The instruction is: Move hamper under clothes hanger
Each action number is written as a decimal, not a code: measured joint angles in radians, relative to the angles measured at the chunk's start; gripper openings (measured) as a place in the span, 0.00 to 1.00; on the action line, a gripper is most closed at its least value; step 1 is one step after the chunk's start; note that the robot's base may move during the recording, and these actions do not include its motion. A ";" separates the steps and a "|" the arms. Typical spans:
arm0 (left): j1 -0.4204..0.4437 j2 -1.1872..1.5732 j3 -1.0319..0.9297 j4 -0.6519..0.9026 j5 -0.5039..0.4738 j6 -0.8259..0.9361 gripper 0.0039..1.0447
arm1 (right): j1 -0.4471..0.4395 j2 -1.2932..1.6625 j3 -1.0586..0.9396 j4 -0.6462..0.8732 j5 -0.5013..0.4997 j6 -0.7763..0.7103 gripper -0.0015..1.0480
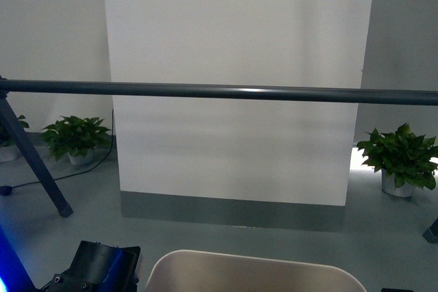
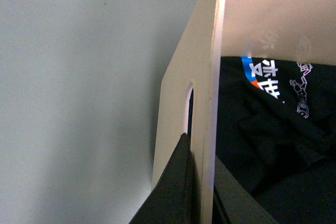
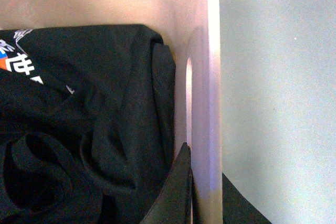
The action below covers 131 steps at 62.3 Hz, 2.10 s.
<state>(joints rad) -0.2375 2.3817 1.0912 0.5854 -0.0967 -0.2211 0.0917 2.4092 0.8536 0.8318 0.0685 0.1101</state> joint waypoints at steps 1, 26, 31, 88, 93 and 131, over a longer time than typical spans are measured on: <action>0.000 0.002 -0.001 -0.002 0.000 0.000 0.04 | 0.000 0.002 0.001 -0.002 -0.002 0.001 0.02; -0.004 0.052 -0.006 -0.048 0.014 -0.004 0.04 | -0.015 0.070 0.026 -0.027 -0.033 0.027 0.02; -0.007 0.056 -0.004 -0.048 0.013 -0.005 0.04 | -0.018 0.076 0.029 -0.027 -0.033 0.027 0.02; -0.019 0.128 0.011 -0.040 0.037 -0.048 0.45 | -0.031 0.156 0.094 0.015 -0.013 0.056 0.27; -0.018 0.125 0.011 -0.019 0.037 -0.047 0.55 | -0.030 0.156 0.091 0.026 -0.005 0.056 0.37; 0.000 -0.142 0.009 0.039 0.001 0.017 0.94 | -0.019 -0.062 -0.010 0.079 0.047 0.015 0.92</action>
<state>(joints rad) -0.2375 2.2395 1.1004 0.6247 -0.0956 -0.2043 0.0723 2.3470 0.8433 0.9108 0.1154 0.1249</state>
